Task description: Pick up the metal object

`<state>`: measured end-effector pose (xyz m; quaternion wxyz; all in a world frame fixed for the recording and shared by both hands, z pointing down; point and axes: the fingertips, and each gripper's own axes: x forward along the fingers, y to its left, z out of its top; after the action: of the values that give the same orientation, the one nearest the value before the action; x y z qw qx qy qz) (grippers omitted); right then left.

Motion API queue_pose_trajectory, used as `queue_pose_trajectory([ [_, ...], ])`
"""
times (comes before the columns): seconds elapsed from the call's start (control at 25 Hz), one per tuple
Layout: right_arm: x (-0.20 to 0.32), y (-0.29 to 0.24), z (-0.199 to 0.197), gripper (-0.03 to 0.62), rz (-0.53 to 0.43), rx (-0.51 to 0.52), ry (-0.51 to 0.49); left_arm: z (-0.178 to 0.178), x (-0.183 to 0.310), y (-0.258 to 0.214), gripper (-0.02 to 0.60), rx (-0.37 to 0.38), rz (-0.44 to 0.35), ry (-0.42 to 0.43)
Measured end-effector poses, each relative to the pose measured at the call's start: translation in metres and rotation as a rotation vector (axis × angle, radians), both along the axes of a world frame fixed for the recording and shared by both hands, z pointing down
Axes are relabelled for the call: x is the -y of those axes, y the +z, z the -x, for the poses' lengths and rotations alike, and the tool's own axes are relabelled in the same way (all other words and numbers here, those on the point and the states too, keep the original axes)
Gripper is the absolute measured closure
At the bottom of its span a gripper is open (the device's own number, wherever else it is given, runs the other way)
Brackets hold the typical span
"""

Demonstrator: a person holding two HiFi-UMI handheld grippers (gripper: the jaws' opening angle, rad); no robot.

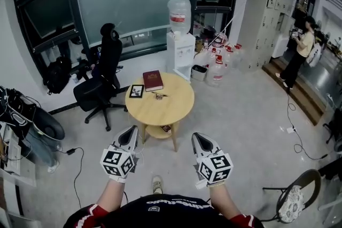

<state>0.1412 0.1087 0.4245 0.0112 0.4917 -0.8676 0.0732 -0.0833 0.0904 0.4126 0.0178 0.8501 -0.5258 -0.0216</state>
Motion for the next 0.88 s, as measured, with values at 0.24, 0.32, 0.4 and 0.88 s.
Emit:
queue_pose_trajectory([
  [0.24,0.039,-0.001,0.015,0.565,0.022,-0.017,-0.013,0.021,0.037,0.001,0.565,-0.013,0.01,-0.028],
  [0.32,0.053,-0.001,0.018,0.565,0.025,-0.028,-0.011,0.028,0.05,0.005,0.565,-0.025,0.012,-0.035],
  [0.4,0.069,-0.003,0.024,0.565,0.023,-0.04,-0.007,0.038,0.066,0.009,0.565,-0.025,0.009,-0.043],
  [0.88,0.174,-0.024,0.071,0.565,0.006,-0.071,-0.01,0.079,0.17,-0.007,0.565,-0.034,-0.022,-0.025],
])
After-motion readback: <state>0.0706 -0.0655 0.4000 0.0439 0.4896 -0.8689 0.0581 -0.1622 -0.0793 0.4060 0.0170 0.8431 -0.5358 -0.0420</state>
